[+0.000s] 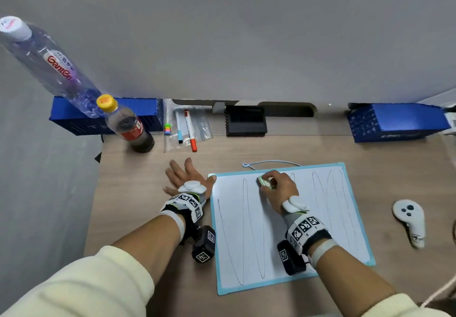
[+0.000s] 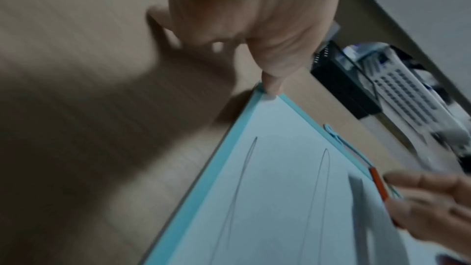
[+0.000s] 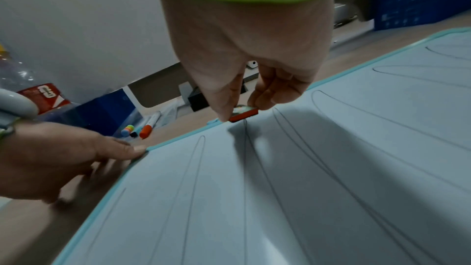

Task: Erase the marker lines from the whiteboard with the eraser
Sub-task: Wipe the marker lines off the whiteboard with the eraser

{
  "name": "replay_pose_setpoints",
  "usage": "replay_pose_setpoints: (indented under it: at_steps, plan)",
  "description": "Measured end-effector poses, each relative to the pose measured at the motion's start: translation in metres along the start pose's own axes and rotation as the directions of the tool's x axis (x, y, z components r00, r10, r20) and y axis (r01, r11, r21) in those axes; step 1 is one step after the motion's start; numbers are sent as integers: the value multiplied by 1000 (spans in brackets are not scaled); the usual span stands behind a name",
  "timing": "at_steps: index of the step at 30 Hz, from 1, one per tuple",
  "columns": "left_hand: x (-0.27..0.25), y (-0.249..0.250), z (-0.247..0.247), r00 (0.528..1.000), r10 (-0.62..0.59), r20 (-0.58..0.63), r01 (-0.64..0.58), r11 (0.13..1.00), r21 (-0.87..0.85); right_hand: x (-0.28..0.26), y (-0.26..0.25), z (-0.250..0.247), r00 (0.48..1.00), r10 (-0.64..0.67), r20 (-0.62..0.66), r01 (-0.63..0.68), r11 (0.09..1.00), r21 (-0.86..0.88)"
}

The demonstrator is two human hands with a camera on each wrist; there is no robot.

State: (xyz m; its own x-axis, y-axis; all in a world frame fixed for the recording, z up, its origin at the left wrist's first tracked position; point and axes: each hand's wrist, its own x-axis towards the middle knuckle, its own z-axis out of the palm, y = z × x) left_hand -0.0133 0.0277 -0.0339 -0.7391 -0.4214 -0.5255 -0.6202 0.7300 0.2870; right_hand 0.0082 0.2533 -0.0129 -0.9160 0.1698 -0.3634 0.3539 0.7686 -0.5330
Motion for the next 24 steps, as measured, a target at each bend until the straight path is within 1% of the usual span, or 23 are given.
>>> replay_pose_setpoints:
  at_steps: [2, 7, 14, 16, 19, 20, 21, 24]
  plan:
    - [-3, 5, 1, 998, -57, 31, 57, 998, 21, 3, 9, 1, 1000, 4, -4, -4, 1000, -15]
    - [-4, 12, -1, 993, -104, 58, 100, 992, 79, 8, 14, 8, 998, 15, -64, -16, 1000, -26]
    - [-4, 14, -6, 988, -107, 107, 95, 989, 113, 7, -11, 39, 995, -94, -33, 93, 995, -26]
    - [-4, 15, -6, 989, -112, 100, 100, 988, 120, 6, -17, 47, 992, -127, -21, 126, 992, -22]
    - [-6, 17, -9, 989, -115, 98, 103, 987, 125, 3, -15, 49, 981, -183, 62, 187, 980, -68]
    - [-7, 17, -9, 989, -112, 102, 99, 987, 124, 3, -12, 46, 978, -197, 71, 203, 974, -100]
    - [-7, 17, -9, 989, -105, 107, 92, 988, 123, 4, -9, 41, 980, -191, 58, 197, 972, -128]
    - [-6, 15, -7, 988, -107, 110, 92, 987, 130, 11, 1, 26, 994, -109, -31, 104, 984, -147]
